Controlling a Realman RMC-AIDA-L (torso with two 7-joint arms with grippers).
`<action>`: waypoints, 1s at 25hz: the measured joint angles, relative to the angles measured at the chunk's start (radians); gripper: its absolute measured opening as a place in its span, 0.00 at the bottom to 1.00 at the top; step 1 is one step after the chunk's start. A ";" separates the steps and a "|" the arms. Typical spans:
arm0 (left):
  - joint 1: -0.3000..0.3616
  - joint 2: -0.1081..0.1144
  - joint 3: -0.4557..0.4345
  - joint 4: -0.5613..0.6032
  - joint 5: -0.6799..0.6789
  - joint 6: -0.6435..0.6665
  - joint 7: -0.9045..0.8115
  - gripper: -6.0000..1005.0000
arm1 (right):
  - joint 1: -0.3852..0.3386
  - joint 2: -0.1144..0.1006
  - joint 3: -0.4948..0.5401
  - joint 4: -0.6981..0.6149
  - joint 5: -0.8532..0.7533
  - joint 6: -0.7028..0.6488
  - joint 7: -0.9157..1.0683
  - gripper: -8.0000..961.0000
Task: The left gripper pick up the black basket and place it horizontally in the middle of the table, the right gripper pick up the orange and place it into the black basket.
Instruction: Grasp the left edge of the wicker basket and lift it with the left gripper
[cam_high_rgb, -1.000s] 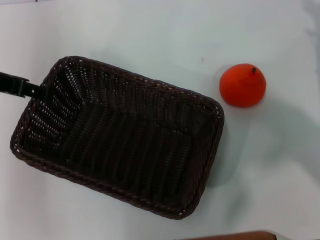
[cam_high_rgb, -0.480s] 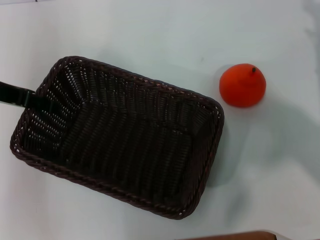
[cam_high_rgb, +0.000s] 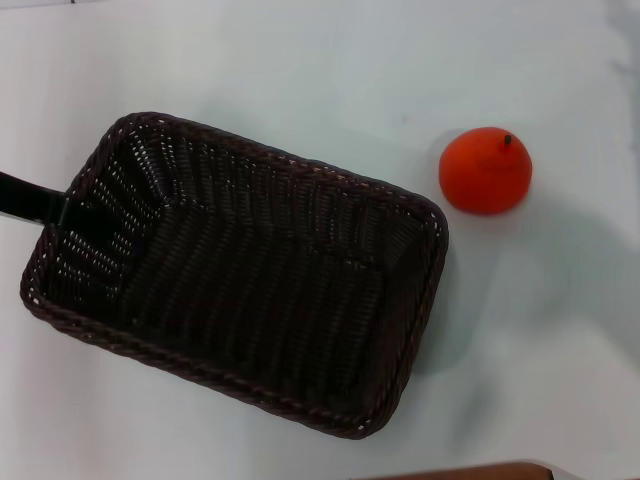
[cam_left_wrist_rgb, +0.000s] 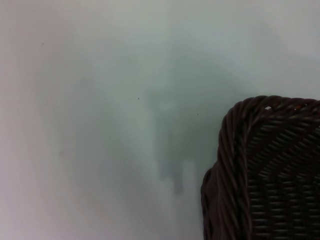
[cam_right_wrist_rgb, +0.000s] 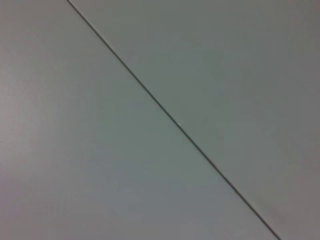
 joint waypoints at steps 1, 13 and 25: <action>0.002 0.000 0.000 0.003 0.000 0.000 0.000 0.67 | 0.000 0.000 0.000 0.000 0.000 0.000 0.000 0.95; 0.006 -0.001 -0.001 0.031 -0.027 0.003 0.001 0.26 | -0.002 0.001 0.000 -0.003 0.000 0.011 0.000 0.95; 0.048 -0.001 -0.082 0.090 -0.245 0.053 0.038 0.19 | -0.006 0.000 0.014 -0.005 0.000 0.011 0.000 0.95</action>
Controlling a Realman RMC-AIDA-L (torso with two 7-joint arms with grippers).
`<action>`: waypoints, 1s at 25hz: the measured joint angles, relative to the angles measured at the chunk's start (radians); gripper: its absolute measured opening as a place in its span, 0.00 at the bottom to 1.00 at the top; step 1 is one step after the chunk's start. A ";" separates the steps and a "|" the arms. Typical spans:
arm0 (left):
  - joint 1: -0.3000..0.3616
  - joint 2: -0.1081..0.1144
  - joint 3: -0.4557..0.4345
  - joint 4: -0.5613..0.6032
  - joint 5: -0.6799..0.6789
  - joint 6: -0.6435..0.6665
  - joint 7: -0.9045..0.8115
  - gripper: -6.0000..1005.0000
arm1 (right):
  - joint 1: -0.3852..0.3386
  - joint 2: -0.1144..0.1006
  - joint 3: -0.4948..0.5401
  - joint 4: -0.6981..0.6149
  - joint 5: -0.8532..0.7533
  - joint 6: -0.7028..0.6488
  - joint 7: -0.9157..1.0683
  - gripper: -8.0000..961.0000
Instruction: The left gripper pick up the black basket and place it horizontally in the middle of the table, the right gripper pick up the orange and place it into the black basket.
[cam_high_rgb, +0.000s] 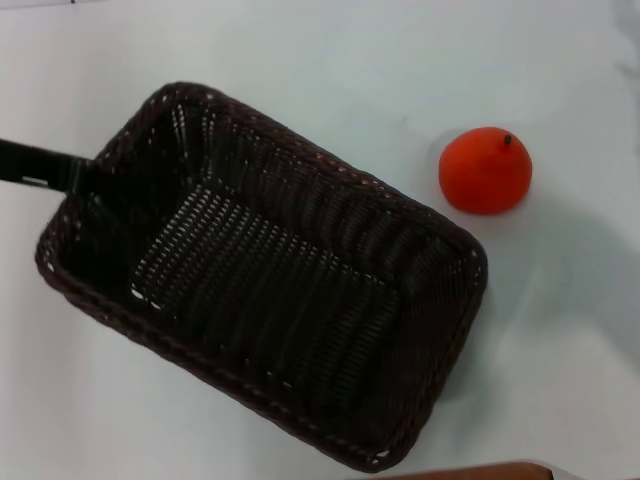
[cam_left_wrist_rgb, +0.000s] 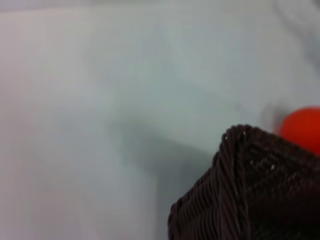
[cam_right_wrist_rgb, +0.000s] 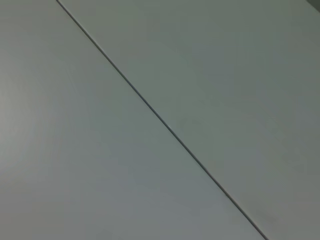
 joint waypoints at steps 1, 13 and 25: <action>0.001 0.000 -0.016 -0.001 -0.013 0.002 0.000 0.19 | 0.000 0.000 0.000 0.000 0.000 0.000 0.000 0.95; 0.069 -0.004 -0.205 -0.071 -0.213 -0.097 -0.094 0.21 | -0.001 0.000 0.000 0.000 0.000 -0.001 0.000 0.95; 0.206 -0.014 -0.087 -0.294 -0.437 -0.360 -0.078 0.22 | -0.005 0.002 0.000 0.007 0.000 -0.010 0.001 0.95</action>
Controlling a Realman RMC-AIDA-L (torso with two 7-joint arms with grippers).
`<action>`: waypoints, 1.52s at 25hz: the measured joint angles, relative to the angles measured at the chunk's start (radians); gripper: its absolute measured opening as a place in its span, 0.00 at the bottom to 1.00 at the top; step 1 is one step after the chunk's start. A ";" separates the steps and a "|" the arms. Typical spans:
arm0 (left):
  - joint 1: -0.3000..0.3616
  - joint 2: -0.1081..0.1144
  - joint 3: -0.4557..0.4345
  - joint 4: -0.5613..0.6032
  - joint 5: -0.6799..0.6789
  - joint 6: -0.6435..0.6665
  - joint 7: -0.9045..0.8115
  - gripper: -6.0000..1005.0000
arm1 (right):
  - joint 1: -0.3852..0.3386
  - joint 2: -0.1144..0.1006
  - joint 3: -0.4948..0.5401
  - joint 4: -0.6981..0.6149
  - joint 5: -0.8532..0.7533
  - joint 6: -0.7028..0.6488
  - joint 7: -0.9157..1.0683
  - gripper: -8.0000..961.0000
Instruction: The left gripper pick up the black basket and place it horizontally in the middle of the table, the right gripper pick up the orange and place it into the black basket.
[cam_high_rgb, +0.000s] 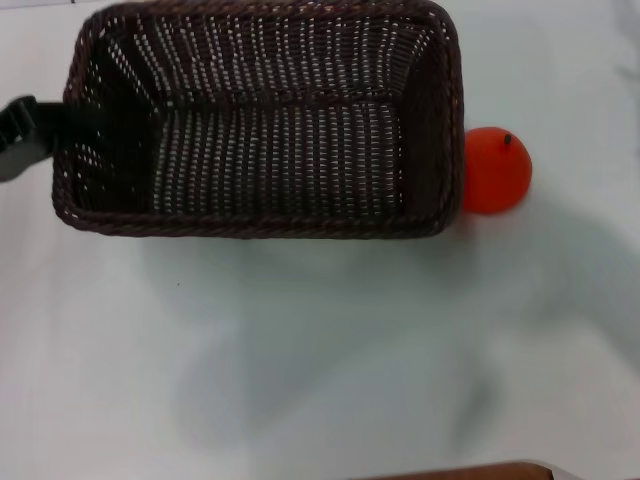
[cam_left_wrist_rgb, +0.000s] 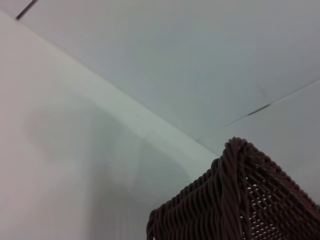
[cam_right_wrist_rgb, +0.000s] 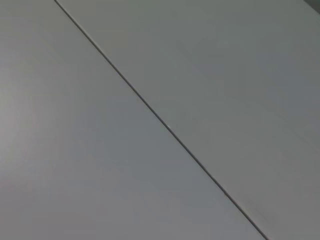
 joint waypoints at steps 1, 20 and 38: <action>0.008 0.000 0.020 -0.004 -0.003 -0.018 -0.001 0.22 | 0.000 0.001 -0.001 0.001 0.000 0.002 0.000 0.95; 0.130 0.000 0.182 0.022 -0.020 -0.171 -0.029 0.25 | 0.008 0.001 -0.012 0.012 -0.008 0.020 0.001 0.95; 0.184 0.000 0.173 0.083 -0.016 -0.048 -0.073 0.42 | 0.029 -0.002 -0.038 0.009 -0.009 0.040 0.001 0.95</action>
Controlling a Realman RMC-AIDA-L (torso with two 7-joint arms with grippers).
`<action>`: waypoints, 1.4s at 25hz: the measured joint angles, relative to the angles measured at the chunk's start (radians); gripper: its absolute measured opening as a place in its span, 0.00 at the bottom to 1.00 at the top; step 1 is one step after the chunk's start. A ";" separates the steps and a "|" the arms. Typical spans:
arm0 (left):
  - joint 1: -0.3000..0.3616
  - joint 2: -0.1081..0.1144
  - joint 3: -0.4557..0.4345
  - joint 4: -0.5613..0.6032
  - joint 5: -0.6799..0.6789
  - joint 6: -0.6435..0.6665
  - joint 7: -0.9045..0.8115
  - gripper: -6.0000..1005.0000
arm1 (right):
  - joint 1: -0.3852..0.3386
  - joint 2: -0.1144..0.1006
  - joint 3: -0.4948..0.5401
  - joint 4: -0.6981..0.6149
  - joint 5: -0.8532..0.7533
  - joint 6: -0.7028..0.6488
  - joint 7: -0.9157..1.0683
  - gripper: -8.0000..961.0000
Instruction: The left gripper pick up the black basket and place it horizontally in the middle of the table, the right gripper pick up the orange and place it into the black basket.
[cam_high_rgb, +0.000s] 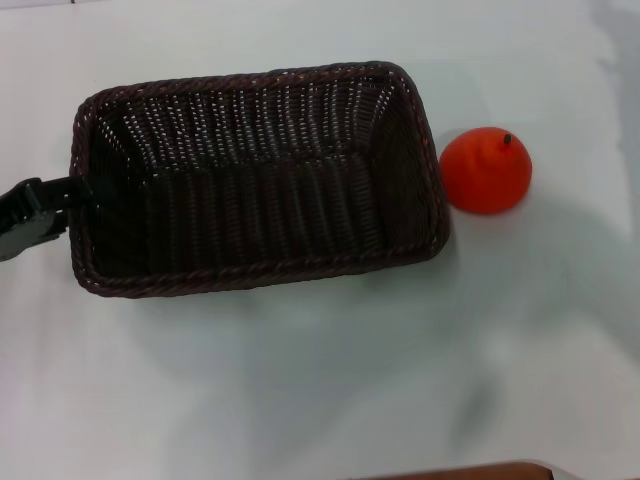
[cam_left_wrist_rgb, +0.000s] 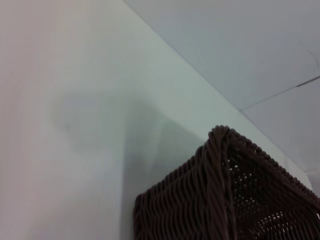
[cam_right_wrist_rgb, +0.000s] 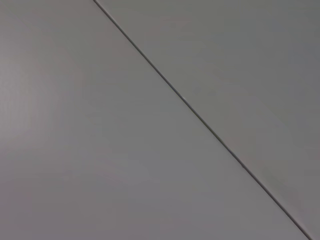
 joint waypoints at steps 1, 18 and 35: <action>0.000 0.000 -0.001 0.000 0.000 0.003 0.000 0.44 | 0.000 0.000 0.000 0.000 0.000 0.003 0.000 0.95; -0.050 0.011 -0.357 -0.193 -0.232 0.058 0.514 0.58 | -0.066 -0.057 -0.361 -0.251 -0.124 0.074 0.280 0.95; -0.152 0.011 -0.420 -0.687 -0.775 0.233 1.388 0.58 | -0.043 -0.226 -0.413 -0.918 -1.237 -0.428 1.043 0.95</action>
